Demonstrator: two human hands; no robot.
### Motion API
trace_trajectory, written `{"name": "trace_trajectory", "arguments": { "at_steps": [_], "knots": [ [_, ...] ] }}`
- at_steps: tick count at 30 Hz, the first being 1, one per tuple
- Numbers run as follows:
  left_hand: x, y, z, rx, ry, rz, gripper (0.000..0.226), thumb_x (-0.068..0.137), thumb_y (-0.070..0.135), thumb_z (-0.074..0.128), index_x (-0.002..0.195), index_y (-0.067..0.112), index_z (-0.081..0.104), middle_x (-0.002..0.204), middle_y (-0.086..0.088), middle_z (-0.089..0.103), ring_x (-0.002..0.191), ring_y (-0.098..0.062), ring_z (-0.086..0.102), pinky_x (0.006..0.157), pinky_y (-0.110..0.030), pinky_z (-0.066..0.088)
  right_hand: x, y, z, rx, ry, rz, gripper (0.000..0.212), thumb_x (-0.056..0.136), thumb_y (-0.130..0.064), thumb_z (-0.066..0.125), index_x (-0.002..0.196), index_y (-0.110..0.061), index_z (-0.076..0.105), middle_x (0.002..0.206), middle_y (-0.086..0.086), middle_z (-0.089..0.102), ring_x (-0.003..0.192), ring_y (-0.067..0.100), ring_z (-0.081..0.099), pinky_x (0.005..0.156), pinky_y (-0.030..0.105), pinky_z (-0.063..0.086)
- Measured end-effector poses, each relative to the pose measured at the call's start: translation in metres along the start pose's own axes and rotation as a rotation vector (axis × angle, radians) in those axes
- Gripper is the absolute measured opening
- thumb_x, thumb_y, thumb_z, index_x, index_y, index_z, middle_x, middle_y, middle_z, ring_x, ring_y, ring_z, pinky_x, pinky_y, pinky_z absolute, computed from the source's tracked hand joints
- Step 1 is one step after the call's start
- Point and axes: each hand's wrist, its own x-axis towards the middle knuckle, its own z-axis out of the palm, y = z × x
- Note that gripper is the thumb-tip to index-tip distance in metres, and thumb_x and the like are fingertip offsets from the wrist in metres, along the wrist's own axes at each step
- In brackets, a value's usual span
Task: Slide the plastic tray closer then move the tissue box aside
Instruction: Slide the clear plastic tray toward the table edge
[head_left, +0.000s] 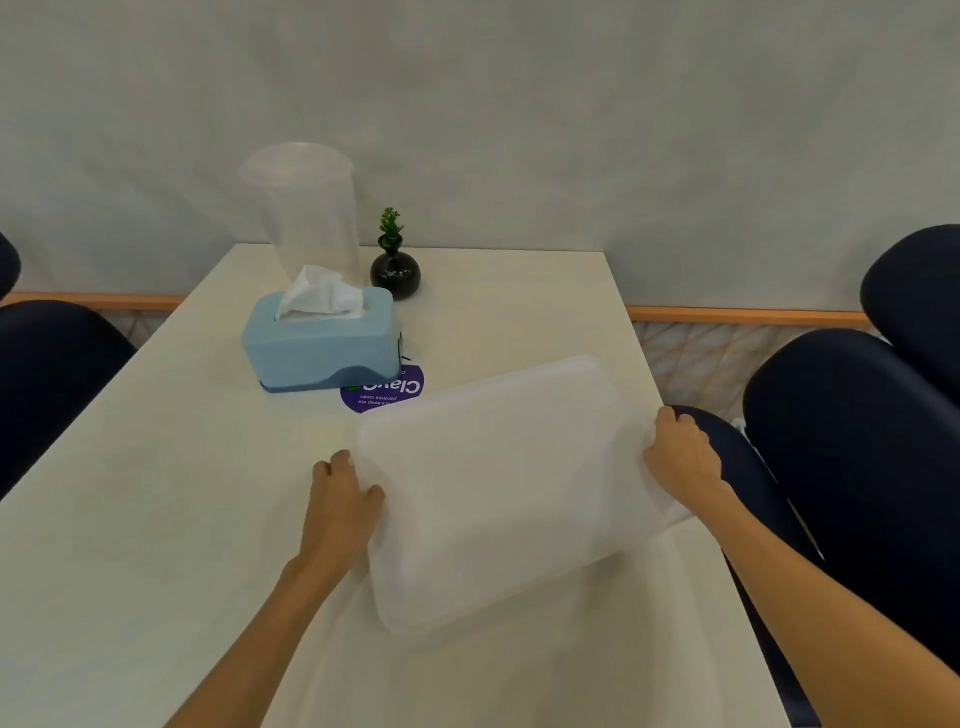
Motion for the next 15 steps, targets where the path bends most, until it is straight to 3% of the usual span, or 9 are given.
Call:
{"name": "trace_trajectory", "arguments": {
  "at_steps": [3,7,15],
  "knots": [
    [0.009,0.000,0.002,-0.032,0.012,0.013,0.041,0.090,0.000,0.050,0.131,0.001,0.045,0.122,-0.022,0.049,0.107,-0.035,0.051,0.094,-0.041,0.044,-0.002,0.000,0.000,0.022,-0.014,0.019,0.036,0.092,-0.008,0.049,0.126,-0.001,0.041,0.123,0.023,0.051,0.107,0.041,0.054,0.082,0.045,0.049],
    [0.023,-0.004,0.003,0.006,0.021,0.036,0.035,0.092,0.001,0.049,0.127,0.001,0.049,0.121,-0.023,0.053,0.108,-0.036,0.054,0.095,-0.042,0.045,-0.007,-0.001,0.000,0.058,-0.052,0.040,0.031,0.091,-0.010,0.049,0.121,-0.002,0.043,0.119,0.022,0.053,0.103,0.039,0.055,0.080,0.045,0.049],
    [0.042,0.003,0.005,0.034,0.018,0.075,0.033,0.092,0.002,0.051,0.125,0.000,0.053,0.120,-0.023,0.058,0.110,-0.036,0.056,0.097,-0.042,0.045,-0.016,0.004,-0.011,0.093,-0.088,0.110,0.030,0.094,-0.018,0.046,0.120,-0.003,0.046,0.113,0.017,0.058,0.079,0.023,0.047,0.065,0.033,0.040]
  ]
}}
